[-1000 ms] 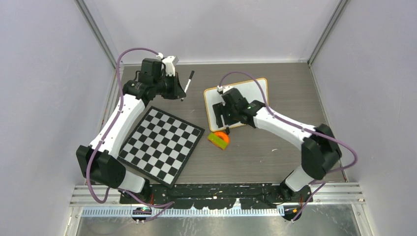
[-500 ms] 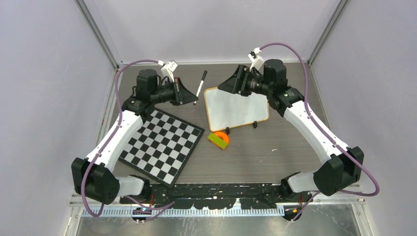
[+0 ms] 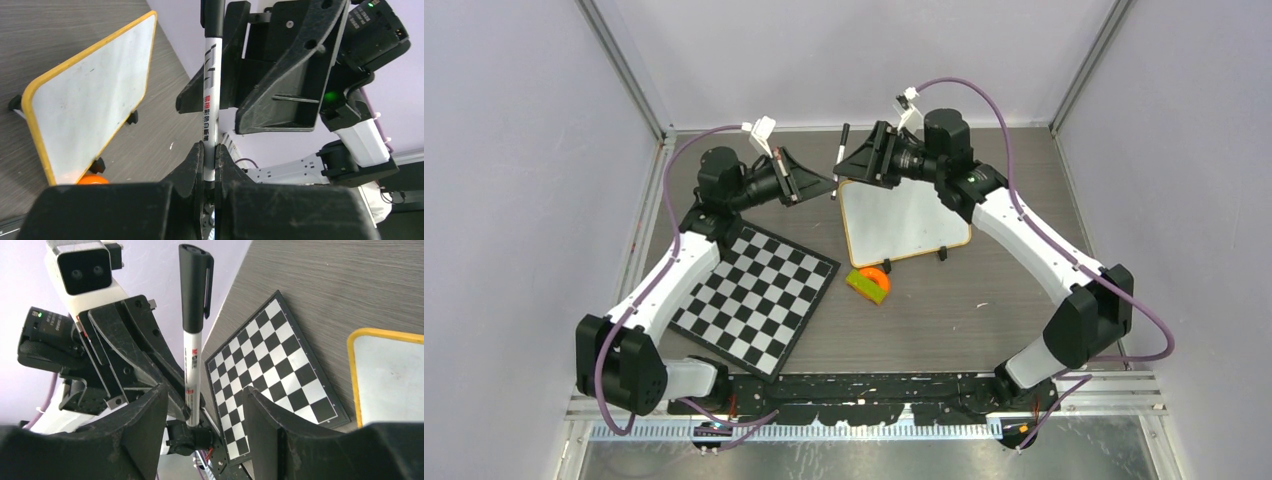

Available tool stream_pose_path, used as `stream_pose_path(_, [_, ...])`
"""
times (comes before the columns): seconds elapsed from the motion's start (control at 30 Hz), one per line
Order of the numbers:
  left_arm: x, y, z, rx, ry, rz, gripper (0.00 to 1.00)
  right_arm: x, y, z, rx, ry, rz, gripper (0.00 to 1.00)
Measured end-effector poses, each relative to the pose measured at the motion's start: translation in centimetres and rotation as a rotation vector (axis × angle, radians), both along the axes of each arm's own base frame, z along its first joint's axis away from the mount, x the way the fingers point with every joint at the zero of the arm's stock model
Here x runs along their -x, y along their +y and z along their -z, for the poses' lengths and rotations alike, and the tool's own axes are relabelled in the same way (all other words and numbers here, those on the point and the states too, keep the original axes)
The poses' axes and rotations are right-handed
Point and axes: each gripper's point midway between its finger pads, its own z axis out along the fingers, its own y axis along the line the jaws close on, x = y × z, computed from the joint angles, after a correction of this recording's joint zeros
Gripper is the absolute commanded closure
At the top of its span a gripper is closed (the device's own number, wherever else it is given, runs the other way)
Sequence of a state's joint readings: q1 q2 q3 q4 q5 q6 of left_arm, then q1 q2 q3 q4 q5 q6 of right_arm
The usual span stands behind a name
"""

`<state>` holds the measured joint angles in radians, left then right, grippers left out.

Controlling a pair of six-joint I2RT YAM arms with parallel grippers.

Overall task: Write a sentence on the whiteboard
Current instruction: Pass from the left arm to the right

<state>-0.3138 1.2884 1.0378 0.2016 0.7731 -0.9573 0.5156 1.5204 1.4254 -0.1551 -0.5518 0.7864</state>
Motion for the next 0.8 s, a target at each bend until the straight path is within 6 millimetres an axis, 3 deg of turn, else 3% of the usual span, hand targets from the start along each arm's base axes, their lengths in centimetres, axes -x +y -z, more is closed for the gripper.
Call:
stream_pose_path(0.23, [0.3, -0.2, -0.7, 0.053, -0.003, 0.019, 1.00, -0.3, 2.1, -0.6, -0.021, 0.001, -0.016, 0.64])
stream_pose_path(0.3, [0.5, -0.3, -0.8, 0.061, 0.000, 0.026, 1.00, -0.4, 2.3, -0.5, -0.025, 0.009, -0.017, 0.74])
stream_pose_path(0.4, [0.6, -0.3, -0.5, 0.063, 0.001, 0.030, 1.00, -0.3, 2.5, -0.4, -0.031, 0.019, -0.020, 0.98])
stream_pose_path(0.43, [0.6, -0.3, -0.3, 0.062, 0.002, 0.033, 0.96, -0.2, 2.6, -0.4, -0.032, 0.022, -0.020, 1.00])
stream_pose_path(0.53, [0.7, -0.3, -0.3, 0.063, -0.013, 0.038, 0.57, -0.2, 2.5, -0.3, -0.031, 0.030, -0.020, 1.00])
stream_pose_path(0.6, [1.1, -0.4, -0.1, 0.046, -0.037, 0.060, 0.43, -0.3, 2.3, -0.2, -0.026, 0.029, -0.019, 1.00])
stream_pose_path(0.67, [1.8, -0.2, 0.6, 0.007, -0.060, 0.092, 0.32, -1.0, 1.5, 0.0, -0.013, 0.019, -0.006, 1.00])
stream_pose_path(0.8, [3.0, 0.7, 2.3, -0.125, -0.095, 0.141, 0.22, -1.3, -0.8, 1.2, 0.061, -0.020, -0.006, 1.00])
